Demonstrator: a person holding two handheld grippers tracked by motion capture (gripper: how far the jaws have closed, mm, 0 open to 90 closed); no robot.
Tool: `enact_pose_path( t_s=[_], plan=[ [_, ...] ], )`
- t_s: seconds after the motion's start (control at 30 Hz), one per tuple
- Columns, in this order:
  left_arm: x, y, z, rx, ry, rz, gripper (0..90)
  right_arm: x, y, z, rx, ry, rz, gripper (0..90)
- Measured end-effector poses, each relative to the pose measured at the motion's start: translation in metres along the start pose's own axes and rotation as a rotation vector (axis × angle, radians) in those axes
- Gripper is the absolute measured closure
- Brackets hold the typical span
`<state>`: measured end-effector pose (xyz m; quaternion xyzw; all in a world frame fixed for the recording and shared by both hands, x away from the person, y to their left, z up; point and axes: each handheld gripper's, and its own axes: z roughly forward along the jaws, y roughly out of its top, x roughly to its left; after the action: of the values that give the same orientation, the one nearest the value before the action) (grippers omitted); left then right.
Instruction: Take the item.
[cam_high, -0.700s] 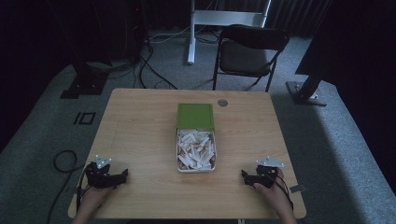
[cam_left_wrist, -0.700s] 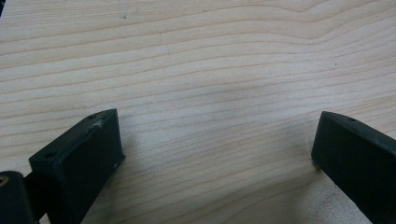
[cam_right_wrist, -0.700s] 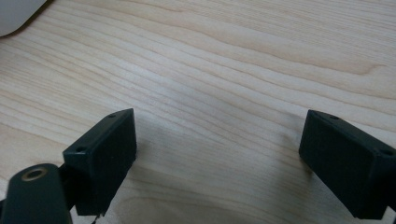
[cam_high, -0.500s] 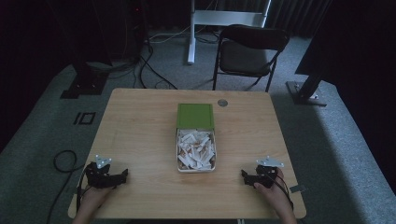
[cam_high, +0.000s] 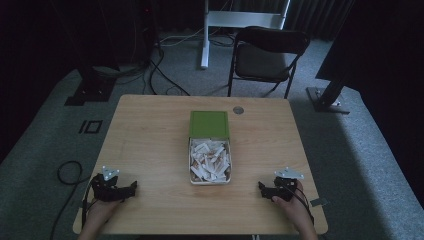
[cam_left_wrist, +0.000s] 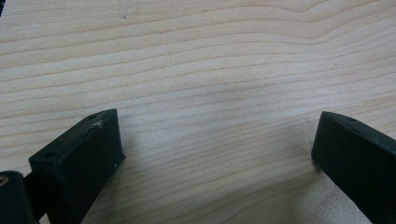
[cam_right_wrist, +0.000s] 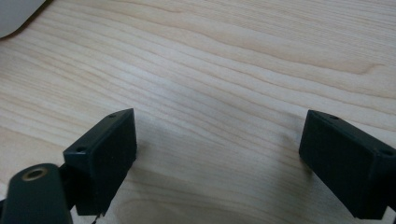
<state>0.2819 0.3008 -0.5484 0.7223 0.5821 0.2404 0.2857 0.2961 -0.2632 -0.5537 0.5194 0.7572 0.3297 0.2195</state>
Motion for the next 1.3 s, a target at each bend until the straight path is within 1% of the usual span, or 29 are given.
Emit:
enact_pose_path(
  t_s=[0.1, 0.17, 0.27, 0.33, 0.53, 0.7, 0.73, 0.77, 1.07, 1.2, 1.3],
  plan=[
    [0.0, 0.0, 0.0, 0.0, 0.0, 0.0, 2.6, 0.001, 0.001, 0.001, -0.001, -0.002, 0.0, 11.1],
    [0.0, 0.0, 0.0, 0.0, 0.0, 0.0, 2.6, 0.001, 0.003, 0.002, -0.001, -0.003, -0.001, 15.0],
    [0.0, 0.0, 0.0, 0.0, 0.0, 0.0, 2.6, 0.001, 0.006, 0.002, 0.007, 0.011, 0.001, 15.0],
    [0.0, 0.0, 0.0, 0.0, 0.0, 0.0, 2.6, 0.002, 0.011, 0.001, 0.001, 0.005, -0.013, 14.9],
    [0.0, 0.0, 0.0, 0.0, 0.0, 0.0, 2.6, 0.003, 0.027, -0.011, -0.032, 0.013, -0.021, 14.6],
    [0.0, 0.0, 0.0, 0.0, 0.0, 0.0, 2.6, 0.004, 0.041, -0.021, -0.071, 0.031, -0.01, 13.4],
    [0.0, 0.0, 0.0, 0.0, 0.0, 0.0, 2.6, 0.004, 0.041, -0.021, -0.071, 0.031, -0.01, 13.4],
    [0.0, 0.0, 0.0, 0.0, 0.0, 0.0, 2.6, 0.005, 0.046, -0.025, -0.081, 0.035, -0.024, 13.4],
    [0.0, 0.0, 0.0, -0.001, 0.0, -0.001, 2.6, 0.009, 0.061, -0.033, -0.111, 0.058, -0.031, 13.6],
    [0.0, 0.0, 0.0, -0.001, 0.0, -0.001, 2.6, 0.014, 0.072, -0.037, -0.124, 0.073, -0.059, 13.6],
    [0.0, 0.0, 0.0, -0.001, 0.0, -0.001, 2.6, 0.018, 0.079, -0.038, -0.134, 0.084, -0.065, 13.6]
  ],
)
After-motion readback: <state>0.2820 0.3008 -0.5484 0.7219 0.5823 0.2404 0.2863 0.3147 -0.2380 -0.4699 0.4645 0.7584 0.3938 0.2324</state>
